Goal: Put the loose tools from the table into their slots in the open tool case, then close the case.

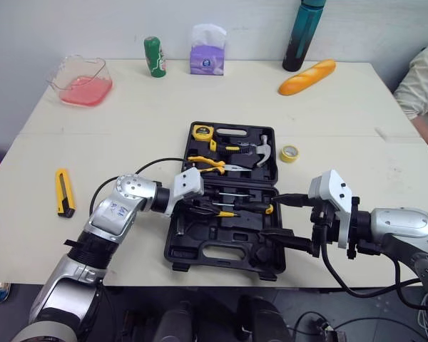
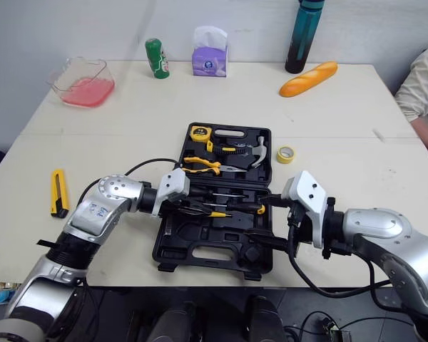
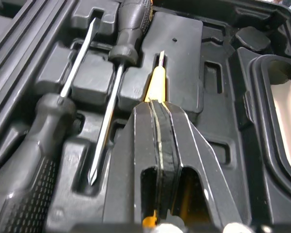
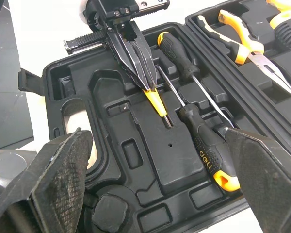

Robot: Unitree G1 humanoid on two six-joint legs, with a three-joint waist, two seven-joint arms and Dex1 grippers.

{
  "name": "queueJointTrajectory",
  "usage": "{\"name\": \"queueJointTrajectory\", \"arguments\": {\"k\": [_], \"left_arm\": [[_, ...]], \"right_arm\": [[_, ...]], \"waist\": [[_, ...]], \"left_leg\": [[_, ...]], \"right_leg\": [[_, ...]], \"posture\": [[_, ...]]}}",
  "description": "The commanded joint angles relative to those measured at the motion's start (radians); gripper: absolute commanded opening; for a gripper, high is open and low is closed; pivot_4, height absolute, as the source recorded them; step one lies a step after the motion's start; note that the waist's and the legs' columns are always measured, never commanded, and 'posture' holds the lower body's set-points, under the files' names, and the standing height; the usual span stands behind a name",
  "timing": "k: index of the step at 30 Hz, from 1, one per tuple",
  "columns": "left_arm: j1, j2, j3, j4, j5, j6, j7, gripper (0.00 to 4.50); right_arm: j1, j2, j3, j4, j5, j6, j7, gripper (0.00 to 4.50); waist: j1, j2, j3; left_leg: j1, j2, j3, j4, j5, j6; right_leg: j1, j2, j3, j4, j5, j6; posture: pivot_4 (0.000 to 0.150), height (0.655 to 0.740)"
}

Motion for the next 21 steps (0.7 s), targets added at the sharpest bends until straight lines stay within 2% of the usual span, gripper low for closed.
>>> {"name": "queueJointTrajectory", "arguments": {"k": [1,9,12,15,19,21], "left_arm": [[0.028,0.041,-0.062,0.006,0.077,0.024,0.005,0.03],[0.039,0.088,-0.083,0.019,0.12,0.039,0.029,0.03],[0.042,0.087,-0.066,0.015,0.106,0.038,0.036,0.03],[0.047,0.057,0.002,-0.01,0.04,0.039,0.051,0.03],[0.127,0.022,0.218,-0.141,-0.153,0.091,0.09,1.46],[0.199,0.015,0.34,-0.213,-0.206,0.13,0.172,2.57]], "right_arm": [[0.005,-0.003,-0.015,-0.014,0.0,-0.013,0.0,4.5],[0.014,-0.001,-0.013,-0.012,-0.005,-0.017,-0.005,4.5],[0.012,-0.001,-0.011,-0.003,-0.013,-0.023,-0.001,4.5],[0.002,0.005,-0.004,0.017,-0.033,-0.036,0.002,4.5],[-0.047,0.031,-0.008,0.063,-0.046,-0.076,0.0,4.5],[-0.092,0.047,-0.022,0.108,-0.032,-0.083,0.006,4.5]], "waist": [[0.0,0.0,0.0],[-0.002,-0.001,-0.003],[-0.003,-0.001,-0.004],[-0.003,-0.001,-0.004],[-0.01,-0.002,-0.003],[-0.013,-0.003,-0.003]], "left_leg": [[0.0,0.0,0.0,0.0,0.0,0.0],[0.01,0.001,0.001,-0.003,0.0,0.0],[0.012,0.001,0.001,-0.003,0.0,0.0],[0.012,0.001,0.001,-0.003,0.0,0.0],[0.011,0.001,0.002,-0.004,0.0,0.0],[0.009,0.002,0.001,-0.003,0.0,-0.001]], "right_leg": [[0.0,0.0,0.0,0.0,0.0,0.0],[0.008,-0.001,0.009,-0.001,0.0,-0.001],[0.009,-0.001,0.011,0.0,-0.001,-0.001],[0.009,-0.001,0.012,0.0,-0.001,-0.001],[0.007,-0.002,0.012,0.0,-0.001,-0.001],[0.006,-0.005,0.011,0.0,-0.001,-0.001]], "posture": [[0.15,0.74],[0.15,0.74],[0.15,0.74],[0.15,0.74],[0.15,0.74],[0.15,0.74]]}}
